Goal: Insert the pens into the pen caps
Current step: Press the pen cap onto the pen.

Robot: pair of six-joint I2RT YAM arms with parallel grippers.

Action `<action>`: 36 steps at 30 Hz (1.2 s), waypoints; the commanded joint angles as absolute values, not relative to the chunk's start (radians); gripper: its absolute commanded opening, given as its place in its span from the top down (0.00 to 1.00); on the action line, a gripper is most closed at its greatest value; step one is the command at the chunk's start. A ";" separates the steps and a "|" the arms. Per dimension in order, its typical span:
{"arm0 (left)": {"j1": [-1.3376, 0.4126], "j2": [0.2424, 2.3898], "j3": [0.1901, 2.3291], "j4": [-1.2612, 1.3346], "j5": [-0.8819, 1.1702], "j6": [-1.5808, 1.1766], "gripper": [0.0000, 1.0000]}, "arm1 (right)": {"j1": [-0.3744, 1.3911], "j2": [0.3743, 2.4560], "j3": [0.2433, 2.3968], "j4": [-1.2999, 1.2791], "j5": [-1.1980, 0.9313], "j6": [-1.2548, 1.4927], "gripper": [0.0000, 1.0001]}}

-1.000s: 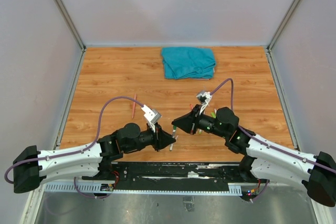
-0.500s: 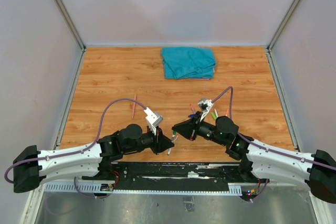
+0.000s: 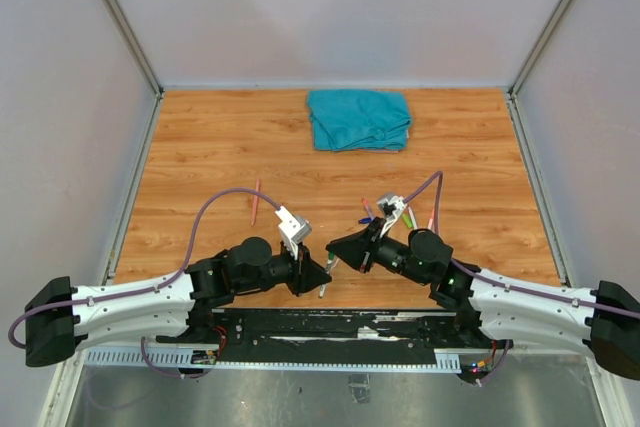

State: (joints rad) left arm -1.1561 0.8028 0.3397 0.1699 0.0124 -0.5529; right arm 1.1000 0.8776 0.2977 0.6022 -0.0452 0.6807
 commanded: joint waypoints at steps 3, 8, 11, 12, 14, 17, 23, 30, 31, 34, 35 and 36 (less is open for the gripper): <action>-1.124 0.730 0.461 0.623 -0.194 -0.544 1.00 | 1.236 0.943 0.206 0.251 -0.227 0.672 0.99; -1.123 0.722 0.470 0.622 -0.198 -0.541 0.99 | 1.255 0.949 0.203 0.223 -0.197 0.668 1.00; -1.124 0.710 0.474 0.623 -0.198 -0.545 1.00 | 1.270 0.948 0.199 0.196 -0.166 0.659 0.99; -1.124 0.705 0.475 0.624 -0.197 -0.546 1.00 | 1.276 0.947 0.198 0.187 -0.156 0.657 0.99; -1.124 0.696 0.479 0.627 -0.194 -0.548 0.99 | 1.288 0.949 0.200 0.170 -0.131 0.653 0.99; -1.124 0.693 0.487 0.631 -0.188 -0.548 1.00 | 1.306 0.953 0.205 0.165 -0.108 0.649 1.00; -1.124 0.692 0.499 0.645 -0.181 -0.548 1.00 | 1.355 0.969 0.219 0.139 -0.034 0.635 0.99; -1.123 0.685 0.508 0.647 -0.184 -0.542 1.00 | 1.411 0.969 0.229 0.076 0.055 0.623 0.99; -1.123 0.684 0.510 0.647 -0.186 -0.541 0.99 | 1.416 0.972 0.229 0.078 0.059 0.624 0.99; -1.123 0.684 0.509 0.649 -0.191 -0.537 1.00 | 1.427 0.988 0.227 0.096 0.054 0.631 0.99; -1.124 0.684 0.508 0.649 -0.192 -0.536 0.99 | 1.431 0.990 0.225 0.107 0.049 0.636 0.99; -1.124 0.684 0.508 0.648 -0.194 -0.534 1.00 | 1.432 0.989 0.223 0.120 0.043 0.639 0.99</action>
State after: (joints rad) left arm -1.1614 0.7673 0.3401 0.1097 0.0288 -0.5323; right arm 1.3361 0.9070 0.3229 0.5369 0.2916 0.6399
